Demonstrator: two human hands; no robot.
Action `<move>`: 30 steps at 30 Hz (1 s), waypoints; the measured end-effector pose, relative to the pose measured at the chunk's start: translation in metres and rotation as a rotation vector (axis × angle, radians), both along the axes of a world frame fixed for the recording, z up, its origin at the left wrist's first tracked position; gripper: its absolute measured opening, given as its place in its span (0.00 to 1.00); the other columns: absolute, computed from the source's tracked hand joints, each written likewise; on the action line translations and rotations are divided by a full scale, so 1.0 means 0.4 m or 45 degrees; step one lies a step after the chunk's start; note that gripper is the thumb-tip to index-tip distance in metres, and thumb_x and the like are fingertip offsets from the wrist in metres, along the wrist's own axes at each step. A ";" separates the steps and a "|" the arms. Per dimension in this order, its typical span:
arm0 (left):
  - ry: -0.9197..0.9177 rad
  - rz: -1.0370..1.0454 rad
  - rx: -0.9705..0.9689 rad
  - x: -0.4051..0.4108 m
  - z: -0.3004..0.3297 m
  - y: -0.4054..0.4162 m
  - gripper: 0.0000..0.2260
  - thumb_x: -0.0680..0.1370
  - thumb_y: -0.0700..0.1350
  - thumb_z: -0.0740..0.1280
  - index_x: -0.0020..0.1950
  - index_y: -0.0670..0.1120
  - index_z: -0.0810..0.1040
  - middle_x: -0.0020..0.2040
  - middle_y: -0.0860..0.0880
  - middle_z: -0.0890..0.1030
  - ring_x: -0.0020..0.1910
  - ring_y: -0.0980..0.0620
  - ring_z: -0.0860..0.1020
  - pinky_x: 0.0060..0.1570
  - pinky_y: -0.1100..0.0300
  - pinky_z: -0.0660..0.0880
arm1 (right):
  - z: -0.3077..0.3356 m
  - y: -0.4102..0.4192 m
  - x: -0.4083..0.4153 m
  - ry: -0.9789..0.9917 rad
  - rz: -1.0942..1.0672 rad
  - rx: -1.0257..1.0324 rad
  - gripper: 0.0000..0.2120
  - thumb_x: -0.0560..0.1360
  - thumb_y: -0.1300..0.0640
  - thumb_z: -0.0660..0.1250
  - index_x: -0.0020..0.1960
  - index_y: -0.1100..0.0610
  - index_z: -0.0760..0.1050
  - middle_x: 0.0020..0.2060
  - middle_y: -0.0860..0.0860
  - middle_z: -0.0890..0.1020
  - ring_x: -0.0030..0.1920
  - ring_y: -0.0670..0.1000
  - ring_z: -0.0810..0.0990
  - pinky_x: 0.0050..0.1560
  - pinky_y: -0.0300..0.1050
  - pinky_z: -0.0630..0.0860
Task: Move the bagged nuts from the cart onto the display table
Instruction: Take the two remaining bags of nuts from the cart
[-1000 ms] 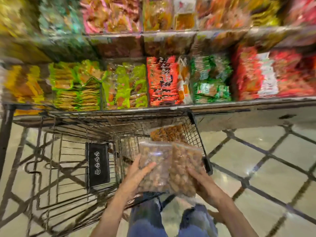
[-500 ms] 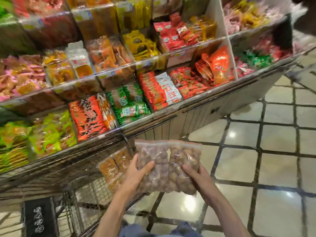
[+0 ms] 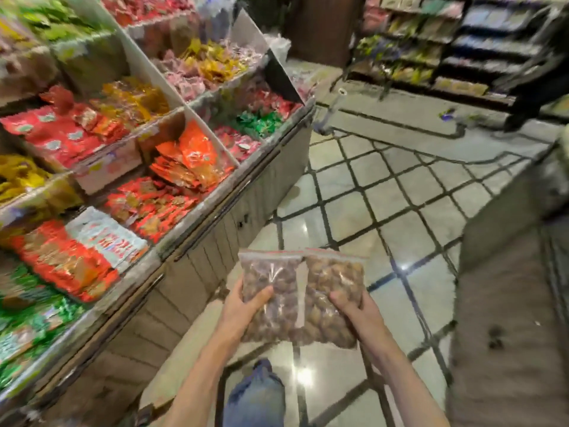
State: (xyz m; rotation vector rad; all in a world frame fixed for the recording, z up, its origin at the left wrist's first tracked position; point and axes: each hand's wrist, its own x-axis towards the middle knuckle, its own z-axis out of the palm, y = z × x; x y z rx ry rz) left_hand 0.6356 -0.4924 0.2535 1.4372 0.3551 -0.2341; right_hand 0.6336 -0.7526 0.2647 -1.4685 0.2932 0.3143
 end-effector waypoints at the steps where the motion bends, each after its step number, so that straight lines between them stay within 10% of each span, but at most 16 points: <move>1: -0.006 -0.072 -0.009 0.053 -0.003 -0.030 0.32 0.70 0.57 0.82 0.72 0.55 0.75 0.61 0.48 0.86 0.57 0.45 0.86 0.57 0.43 0.83 | -0.004 -0.033 0.023 -0.015 -0.053 0.003 0.20 0.78 0.54 0.75 0.69 0.48 0.79 0.58 0.49 0.89 0.59 0.52 0.88 0.64 0.56 0.82; 8: -0.008 -0.419 -0.095 0.449 -0.013 -0.254 0.35 0.67 0.58 0.82 0.71 0.53 0.76 0.61 0.47 0.86 0.59 0.44 0.85 0.63 0.39 0.80 | -0.025 -0.235 0.239 -0.039 -0.415 0.015 0.24 0.79 0.52 0.76 0.73 0.51 0.77 0.63 0.55 0.86 0.63 0.57 0.86 0.68 0.60 0.79; 13: -0.031 -0.622 -0.108 0.723 0.025 -0.412 0.22 0.74 0.52 0.78 0.67 0.56 0.77 0.58 0.51 0.87 0.54 0.51 0.87 0.51 0.54 0.84 | 0.005 -0.335 0.428 -0.024 -0.592 0.030 0.32 0.71 0.42 0.80 0.73 0.47 0.76 0.63 0.53 0.86 0.64 0.57 0.86 0.70 0.64 0.78; 30: -0.004 -0.982 -0.004 1.498 -0.004 -0.963 0.21 0.77 0.49 0.76 0.69 0.55 0.77 0.60 0.52 0.87 0.59 0.51 0.85 0.63 0.44 0.81 | -0.062 -0.775 1.060 -0.017 -1.059 0.090 0.27 0.75 0.44 0.77 0.72 0.47 0.76 0.60 0.50 0.88 0.59 0.55 0.88 0.66 0.63 0.81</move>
